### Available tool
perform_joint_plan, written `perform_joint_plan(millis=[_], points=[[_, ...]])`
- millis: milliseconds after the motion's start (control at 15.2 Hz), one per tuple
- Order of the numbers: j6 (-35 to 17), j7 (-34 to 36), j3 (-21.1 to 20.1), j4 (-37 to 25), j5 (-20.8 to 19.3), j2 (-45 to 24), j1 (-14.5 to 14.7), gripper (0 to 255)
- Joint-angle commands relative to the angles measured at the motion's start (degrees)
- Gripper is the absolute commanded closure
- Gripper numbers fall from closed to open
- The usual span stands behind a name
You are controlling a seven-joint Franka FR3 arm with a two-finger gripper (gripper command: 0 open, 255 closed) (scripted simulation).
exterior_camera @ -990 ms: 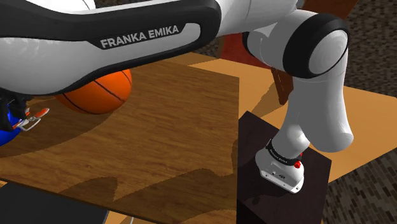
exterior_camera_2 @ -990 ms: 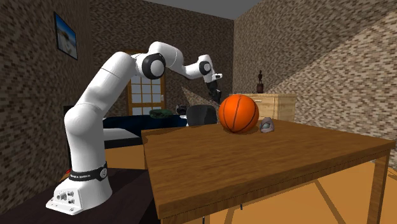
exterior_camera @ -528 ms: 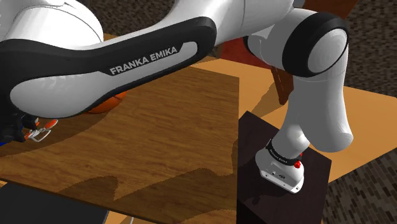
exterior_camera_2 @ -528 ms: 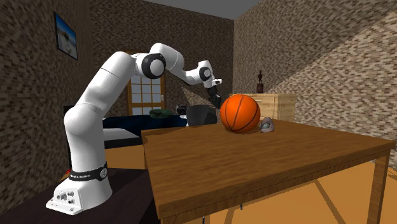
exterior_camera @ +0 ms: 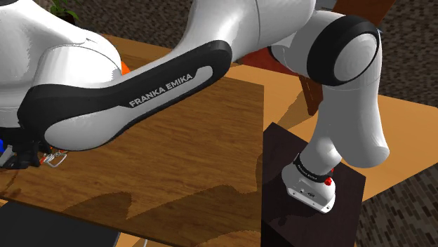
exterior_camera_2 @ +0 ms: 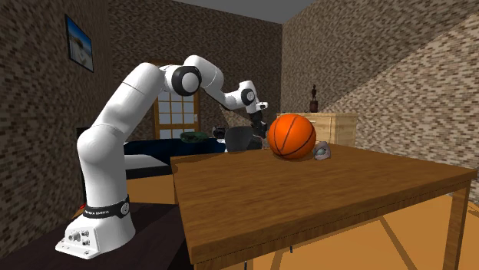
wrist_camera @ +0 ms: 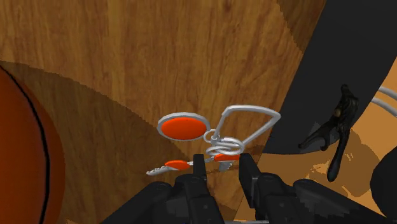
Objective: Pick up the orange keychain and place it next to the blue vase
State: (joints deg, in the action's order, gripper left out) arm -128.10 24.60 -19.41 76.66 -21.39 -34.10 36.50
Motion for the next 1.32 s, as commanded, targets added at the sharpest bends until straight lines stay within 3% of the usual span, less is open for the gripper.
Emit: perform_joint_plan(millis=[0, 792, 1254], points=[[-1.2, 0.4, 0.2, 0.7, -0.3, -0.5, 0.1, 255], [-8.6, 2.7, 1.6, 5.1, -2.5, -3.7, 0.4, 255], [-8.6, 2.7, 1.6, 5.1, -2.5, -3.7, 0.4, 255]])
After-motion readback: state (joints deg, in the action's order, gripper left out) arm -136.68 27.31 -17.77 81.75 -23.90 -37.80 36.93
